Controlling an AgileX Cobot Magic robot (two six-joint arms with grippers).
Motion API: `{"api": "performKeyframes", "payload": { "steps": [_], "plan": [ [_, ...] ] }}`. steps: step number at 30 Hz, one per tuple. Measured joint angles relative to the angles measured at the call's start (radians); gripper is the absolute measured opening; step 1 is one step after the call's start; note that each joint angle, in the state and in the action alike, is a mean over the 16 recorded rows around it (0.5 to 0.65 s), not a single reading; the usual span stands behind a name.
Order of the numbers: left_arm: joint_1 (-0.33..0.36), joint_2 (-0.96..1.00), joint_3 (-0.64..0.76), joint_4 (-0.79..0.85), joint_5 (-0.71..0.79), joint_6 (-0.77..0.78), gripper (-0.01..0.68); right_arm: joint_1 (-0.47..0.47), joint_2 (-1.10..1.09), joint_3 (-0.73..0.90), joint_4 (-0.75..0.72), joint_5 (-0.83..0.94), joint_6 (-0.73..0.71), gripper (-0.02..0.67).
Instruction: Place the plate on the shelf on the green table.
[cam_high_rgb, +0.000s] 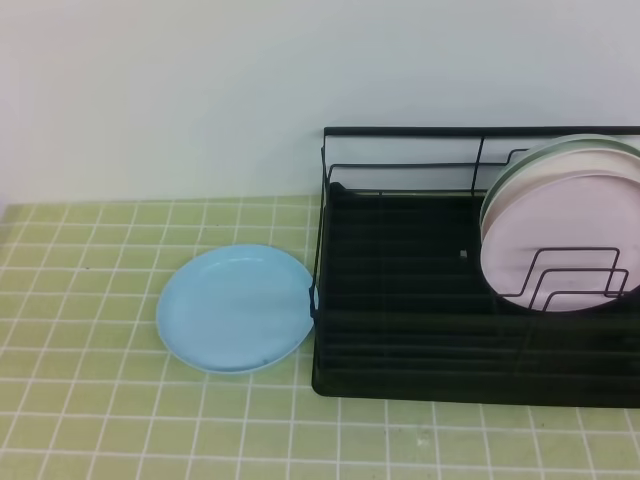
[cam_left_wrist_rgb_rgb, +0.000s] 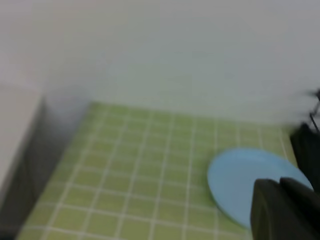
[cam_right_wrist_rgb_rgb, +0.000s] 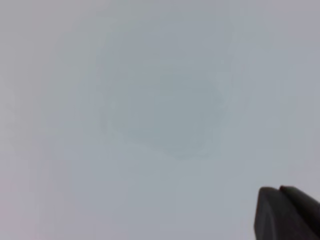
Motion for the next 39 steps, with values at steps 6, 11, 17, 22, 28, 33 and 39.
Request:
{"api": "performKeyframes", "payload": {
  "steps": [6,11,17,22,28,33,39],
  "plan": [
    [0.000,0.302,-0.185,-0.175,0.110,0.147,0.010,0.000,0.000,0.000,0.000,-0.055,0.077,-0.003],
    [0.000,0.536,-0.299,-0.261,0.108,0.241,0.065,0.000,0.000,-0.023,0.000,0.035,0.084,-0.003],
    [0.000,0.762,-0.403,-0.330,0.089,0.341,0.257,0.000,0.000,-0.077,-0.002,0.245,0.043,-0.003],
    [0.000,0.921,-0.463,-0.410,0.084,0.445,0.427,0.000,0.000,-0.123,-0.002,0.431,-0.002,-0.003],
    [0.000,1.093,-0.501,-0.499,0.056,0.593,0.556,0.000,0.000,-0.149,0.006,0.546,-0.059,-0.003],
    [0.000,1.221,-0.513,-0.534,0.001,0.687,0.559,0.000,0.013,-0.152,0.022,0.574,-0.097,-0.003],
    [0.000,1.352,-0.534,-0.538,-0.065,0.766,0.554,0.000,0.076,-0.164,0.063,0.594,-0.155,-0.003]
  ]
}}
